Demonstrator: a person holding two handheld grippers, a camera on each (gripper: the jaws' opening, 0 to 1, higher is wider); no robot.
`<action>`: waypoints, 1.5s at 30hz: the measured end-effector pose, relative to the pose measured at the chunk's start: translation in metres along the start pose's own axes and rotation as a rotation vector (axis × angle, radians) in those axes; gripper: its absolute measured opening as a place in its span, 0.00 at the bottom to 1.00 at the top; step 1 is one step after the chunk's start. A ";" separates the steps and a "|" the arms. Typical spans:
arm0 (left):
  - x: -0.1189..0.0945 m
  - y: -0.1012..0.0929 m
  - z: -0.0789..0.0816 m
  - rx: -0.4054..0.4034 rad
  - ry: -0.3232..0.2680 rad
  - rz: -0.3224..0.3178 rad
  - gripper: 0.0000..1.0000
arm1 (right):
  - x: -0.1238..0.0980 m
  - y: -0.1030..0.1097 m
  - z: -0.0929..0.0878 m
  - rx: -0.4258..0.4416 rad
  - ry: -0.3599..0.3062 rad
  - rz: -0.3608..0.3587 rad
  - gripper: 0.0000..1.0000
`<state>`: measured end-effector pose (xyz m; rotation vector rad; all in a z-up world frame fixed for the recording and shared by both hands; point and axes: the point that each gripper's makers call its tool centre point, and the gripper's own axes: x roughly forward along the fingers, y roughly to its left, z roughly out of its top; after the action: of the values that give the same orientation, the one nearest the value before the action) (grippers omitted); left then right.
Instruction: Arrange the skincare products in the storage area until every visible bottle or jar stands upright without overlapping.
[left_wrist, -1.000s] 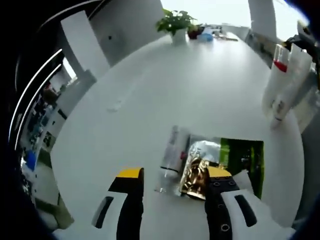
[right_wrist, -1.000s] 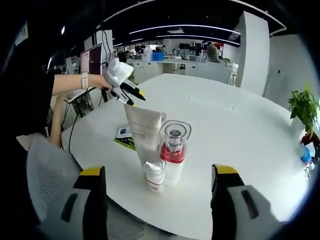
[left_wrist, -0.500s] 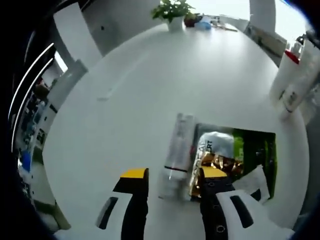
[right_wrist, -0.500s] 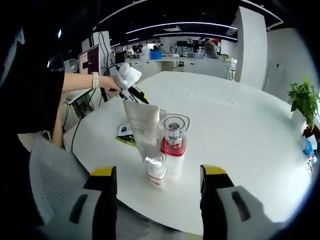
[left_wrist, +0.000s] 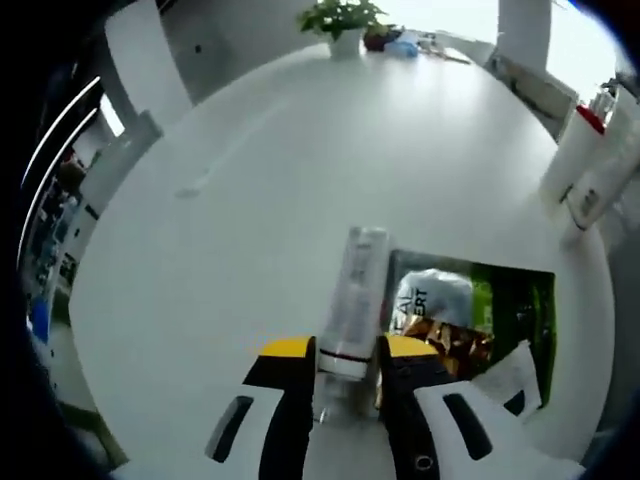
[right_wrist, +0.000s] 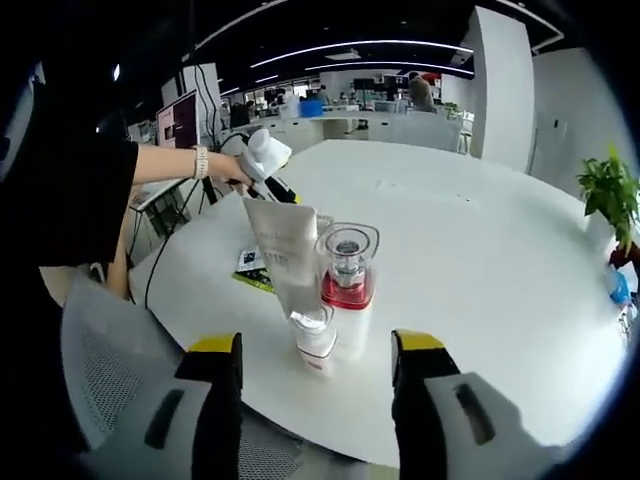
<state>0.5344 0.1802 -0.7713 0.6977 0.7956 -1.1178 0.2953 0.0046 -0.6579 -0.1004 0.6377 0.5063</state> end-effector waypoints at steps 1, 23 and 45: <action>0.000 0.000 0.000 -0.003 -0.002 -0.003 0.21 | -0.001 0.000 0.000 0.003 0.000 0.001 0.60; 0.001 0.007 0.006 -0.044 -0.011 0.029 0.16 | -0.001 -0.001 -0.001 -0.015 0.002 -0.003 0.57; -0.053 -0.024 0.023 -0.038 -0.019 0.073 0.16 | -0.011 0.012 0.011 -0.042 -0.056 0.029 0.52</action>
<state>0.5035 0.1808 -0.7171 0.6782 0.7678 -1.0390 0.2878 0.0135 -0.6420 -0.1162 0.5746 0.5489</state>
